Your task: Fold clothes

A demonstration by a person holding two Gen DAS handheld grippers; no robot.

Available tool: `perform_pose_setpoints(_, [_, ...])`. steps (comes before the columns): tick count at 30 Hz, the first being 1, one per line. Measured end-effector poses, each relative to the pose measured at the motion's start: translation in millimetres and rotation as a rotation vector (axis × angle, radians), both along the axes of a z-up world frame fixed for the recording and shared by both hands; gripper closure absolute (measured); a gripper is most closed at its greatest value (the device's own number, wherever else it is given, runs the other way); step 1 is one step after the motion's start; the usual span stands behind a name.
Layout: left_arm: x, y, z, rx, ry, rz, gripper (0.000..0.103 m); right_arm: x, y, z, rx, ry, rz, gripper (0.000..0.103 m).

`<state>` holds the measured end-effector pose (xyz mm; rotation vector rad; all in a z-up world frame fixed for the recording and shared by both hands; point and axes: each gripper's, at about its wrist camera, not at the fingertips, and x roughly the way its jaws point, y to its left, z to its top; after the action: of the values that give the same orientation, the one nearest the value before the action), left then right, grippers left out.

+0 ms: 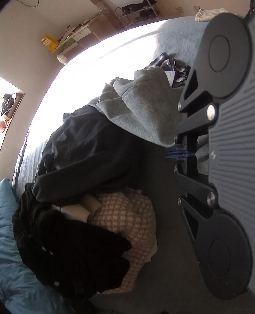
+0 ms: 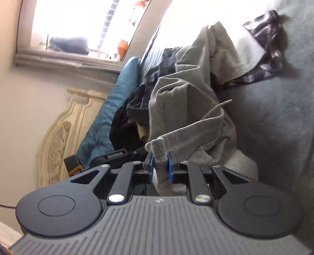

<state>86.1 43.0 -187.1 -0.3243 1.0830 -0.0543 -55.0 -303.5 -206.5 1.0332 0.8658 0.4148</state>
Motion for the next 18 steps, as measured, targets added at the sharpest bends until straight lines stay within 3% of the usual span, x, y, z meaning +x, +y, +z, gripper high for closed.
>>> perform_pose_setpoints(4, [-16,37,-10,0.007,0.074,0.034,0.094,8,58,-9,-0.138,0.050,0.172,0.090])
perform_pose_setpoints(5, [-21,39,-7,0.006,0.074,0.010,0.086,12,66,-18,-0.164,0.077,0.185,0.090])
perform_pose_setpoints(6, [-27,37,-2,0.000,0.073,-0.028,0.076,11,74,-23,-0.191,0.091,0.201,0.090])
perform_pose_setpoints(8, [-36,27,4,-0.033,0.078,-0.125,0.067,6,91,-27,-0.244,0.097,0.246,0.090])
perform_pose_setpoints(12, [-43,-6,4,-0.166,0.151,-0.328,0.044,-5,126,-21,-0.391,0.040,0.376,0.090])
perform_pose_setpoints(15, [-46,-33,-10,-0.207,0.230,-0.435,0.041,-12,146,-13,-0.529,-0.035,0.457,0.090])
perform_pose_setpoints(18, [-47,-57,-29,-0.126,0.311,-0.501,0.042,-22,153,-5,-0.636,-0.097,0.505,0.090])
